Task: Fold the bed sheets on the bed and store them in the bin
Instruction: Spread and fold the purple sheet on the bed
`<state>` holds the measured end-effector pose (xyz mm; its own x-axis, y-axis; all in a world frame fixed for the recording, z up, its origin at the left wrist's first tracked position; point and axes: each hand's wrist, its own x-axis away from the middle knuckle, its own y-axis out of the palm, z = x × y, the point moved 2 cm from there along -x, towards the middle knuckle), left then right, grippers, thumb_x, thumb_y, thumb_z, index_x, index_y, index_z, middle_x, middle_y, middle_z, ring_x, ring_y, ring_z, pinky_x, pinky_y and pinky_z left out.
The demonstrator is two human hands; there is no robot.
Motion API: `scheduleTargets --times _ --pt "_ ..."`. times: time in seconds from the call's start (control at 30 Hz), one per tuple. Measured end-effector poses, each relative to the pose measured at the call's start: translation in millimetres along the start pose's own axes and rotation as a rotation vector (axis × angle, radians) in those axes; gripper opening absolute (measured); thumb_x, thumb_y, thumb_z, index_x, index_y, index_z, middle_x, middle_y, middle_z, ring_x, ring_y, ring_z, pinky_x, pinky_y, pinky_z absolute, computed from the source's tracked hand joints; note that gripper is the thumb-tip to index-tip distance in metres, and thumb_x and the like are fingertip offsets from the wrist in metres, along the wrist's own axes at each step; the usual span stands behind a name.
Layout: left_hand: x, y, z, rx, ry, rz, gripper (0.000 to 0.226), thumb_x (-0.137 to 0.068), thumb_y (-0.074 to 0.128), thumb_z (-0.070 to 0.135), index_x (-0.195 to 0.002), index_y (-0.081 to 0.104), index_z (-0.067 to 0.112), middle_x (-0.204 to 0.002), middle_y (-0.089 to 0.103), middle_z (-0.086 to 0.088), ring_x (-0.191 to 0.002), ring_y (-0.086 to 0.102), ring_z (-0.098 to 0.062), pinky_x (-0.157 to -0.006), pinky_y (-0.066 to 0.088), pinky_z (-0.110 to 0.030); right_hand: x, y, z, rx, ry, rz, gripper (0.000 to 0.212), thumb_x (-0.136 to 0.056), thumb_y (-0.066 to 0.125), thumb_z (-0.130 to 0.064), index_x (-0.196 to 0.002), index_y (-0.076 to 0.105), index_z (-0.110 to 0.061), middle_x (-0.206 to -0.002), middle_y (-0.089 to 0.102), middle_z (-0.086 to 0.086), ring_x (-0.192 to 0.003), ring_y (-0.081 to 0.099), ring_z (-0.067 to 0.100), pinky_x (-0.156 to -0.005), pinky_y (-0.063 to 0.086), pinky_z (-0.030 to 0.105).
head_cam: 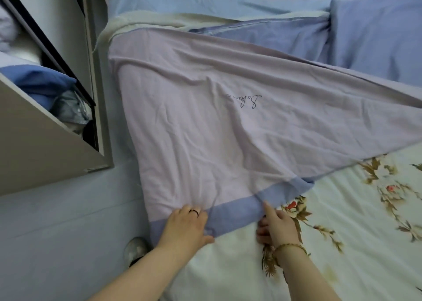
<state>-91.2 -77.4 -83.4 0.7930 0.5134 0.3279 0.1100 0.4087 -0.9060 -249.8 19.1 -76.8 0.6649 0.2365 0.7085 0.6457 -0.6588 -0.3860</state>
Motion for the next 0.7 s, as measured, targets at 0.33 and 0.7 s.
scheduleTargets --times 0.33,0.7 --pt "22 -17 -13 -0.040 0.211 0.133 0.039 -0.071 0.036 0.043 -0.048 0.057 0.019 -0.050 0.057 0.010 -0.043 0.057 -0.006 -0.036 0.033 -0.017 20 7 -4 -0.021 -0.259 0.049 0.052 -0.089 0.056 -0.030 -0.045 0.038 -0.010 -0.037 0.038 -0.003 -0.044 0.036 0.018 -0.049 0.027 0.025" --pt "18 18 -1 -0.095 0.179 -0.120 0.031 -0.083 0.042 0.026 -0.074 0.069 0.014 -0.076 0.068 -0.009 -0.073 0.067 -0.020 -0.044 0.013 -0.023 -4 -12 4 0.021 0.057 -0.072 0.030 -0.091 0.054 -0.024 -0.069 0.053 -0.004 -0.046 0.061 0.008 -0.039 0.056 0.023 -0.040 0.050 0.024"
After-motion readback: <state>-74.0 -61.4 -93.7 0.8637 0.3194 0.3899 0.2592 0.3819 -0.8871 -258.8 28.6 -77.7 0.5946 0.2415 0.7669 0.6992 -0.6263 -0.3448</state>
